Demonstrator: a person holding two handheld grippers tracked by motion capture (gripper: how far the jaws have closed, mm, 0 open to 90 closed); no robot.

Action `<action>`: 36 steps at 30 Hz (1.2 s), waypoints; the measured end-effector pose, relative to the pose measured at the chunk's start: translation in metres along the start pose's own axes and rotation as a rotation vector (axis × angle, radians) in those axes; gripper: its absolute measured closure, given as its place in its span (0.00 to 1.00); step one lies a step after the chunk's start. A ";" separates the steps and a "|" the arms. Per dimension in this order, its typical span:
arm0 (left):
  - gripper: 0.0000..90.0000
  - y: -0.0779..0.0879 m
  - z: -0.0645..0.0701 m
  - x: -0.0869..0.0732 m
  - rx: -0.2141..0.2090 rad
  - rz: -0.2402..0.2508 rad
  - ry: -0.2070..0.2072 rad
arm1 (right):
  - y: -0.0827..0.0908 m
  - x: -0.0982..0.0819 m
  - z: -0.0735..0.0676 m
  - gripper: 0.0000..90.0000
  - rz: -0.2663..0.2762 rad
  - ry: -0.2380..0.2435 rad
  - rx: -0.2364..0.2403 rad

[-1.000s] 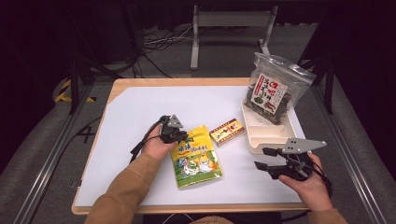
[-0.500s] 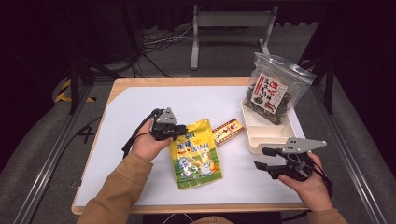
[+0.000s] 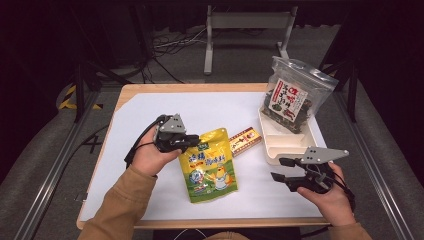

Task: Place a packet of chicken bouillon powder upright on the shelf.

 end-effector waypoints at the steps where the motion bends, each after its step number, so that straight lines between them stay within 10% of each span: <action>1: 0.92 0.002 0.003 0.002 0.000 0.001 -0.011 | 0.000 0.000 -0.001 0.47 -0.001 0.001 0.002; 36: 0.92 0.038 0.037 0.022 -0.007 0.109 -0.194 | -0.039 0.065 -0.042 0.47 -0.043 0.187 0.080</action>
Point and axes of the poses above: each handheld gripper's, and its own axes: y roughly backward along the jaws, x roughly out of its top, z roughly to its right, the point moved 5 cm from there along -y, roughly forward along the jaws, and after that the axes turned 8 degrees about -x, right-handed, at the moved point
